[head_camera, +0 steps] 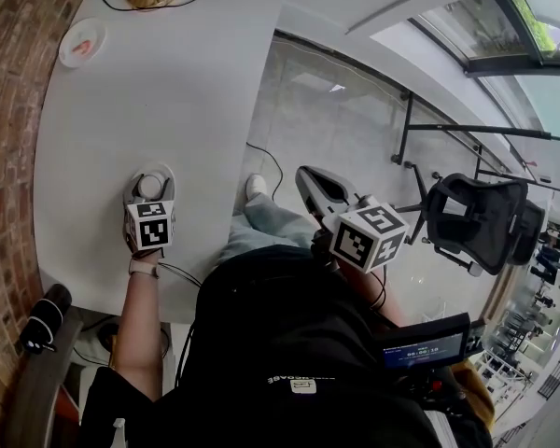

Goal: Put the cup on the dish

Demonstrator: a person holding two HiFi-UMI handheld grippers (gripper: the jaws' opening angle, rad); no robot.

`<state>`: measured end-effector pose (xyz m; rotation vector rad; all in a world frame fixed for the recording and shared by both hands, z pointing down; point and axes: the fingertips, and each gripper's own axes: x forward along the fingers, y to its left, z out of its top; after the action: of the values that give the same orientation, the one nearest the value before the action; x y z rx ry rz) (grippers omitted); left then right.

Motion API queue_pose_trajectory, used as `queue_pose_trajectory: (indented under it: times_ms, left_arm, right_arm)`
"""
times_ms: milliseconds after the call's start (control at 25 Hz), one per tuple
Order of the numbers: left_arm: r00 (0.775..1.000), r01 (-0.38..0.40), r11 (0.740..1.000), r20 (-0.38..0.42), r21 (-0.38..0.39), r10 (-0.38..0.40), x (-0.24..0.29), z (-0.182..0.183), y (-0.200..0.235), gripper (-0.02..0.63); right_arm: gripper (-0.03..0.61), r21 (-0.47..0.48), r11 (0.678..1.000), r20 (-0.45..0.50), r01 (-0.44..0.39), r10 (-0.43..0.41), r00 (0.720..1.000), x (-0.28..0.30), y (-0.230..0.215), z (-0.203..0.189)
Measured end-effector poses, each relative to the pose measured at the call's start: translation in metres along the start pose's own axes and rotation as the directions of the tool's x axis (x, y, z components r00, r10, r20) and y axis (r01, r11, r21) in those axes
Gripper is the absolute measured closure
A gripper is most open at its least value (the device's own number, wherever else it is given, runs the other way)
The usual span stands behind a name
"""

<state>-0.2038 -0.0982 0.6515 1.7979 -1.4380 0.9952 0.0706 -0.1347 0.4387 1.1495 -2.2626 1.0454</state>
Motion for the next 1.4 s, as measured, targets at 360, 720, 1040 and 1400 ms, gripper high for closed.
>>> queue_pose_trajectory:
  times_ms: [360, 720, 1040, 1400]
  left_arm:
    - [1.0, 0.012, 1.0, 0.004, -0.016, -0.012, 0.002, 0.006, -0.002, 0.351]
    - [1.0, 0.01, 1.0, 0.008, -0.028, -0.01, 0.006, 0.007, 0.006, 0.351]
    - [1.0, -0.004, 1.0, 0.008, -0.011, 0.004, 0.012, 0.005, 0.008, 0.351]
    - [1.0, 0.0, 1.0, -0.005, -0.003, -0.001, 0.006, 0.002, -0.004, 0.351]
  right_arm:
    - [0.576, 0.005, 1.0, -0.001, -0.001, 0.001, 1.0, 0.001, 0.001, -0.001]
    - [0.575, 0.005, 1.0, 0.004, 0.004, -0.004, 1.0, 0.005, 0.005, -0.001]
    - [0.576, -0.002, 1.0, 0.006, 0.004, -0.004, 1.0, 0.004, 0.007, -0.003]
    - [0.575, 0.004, 1.0, 0.015, -0.003, 0.003, 1.0, -0.008, 0.001, -0.005]
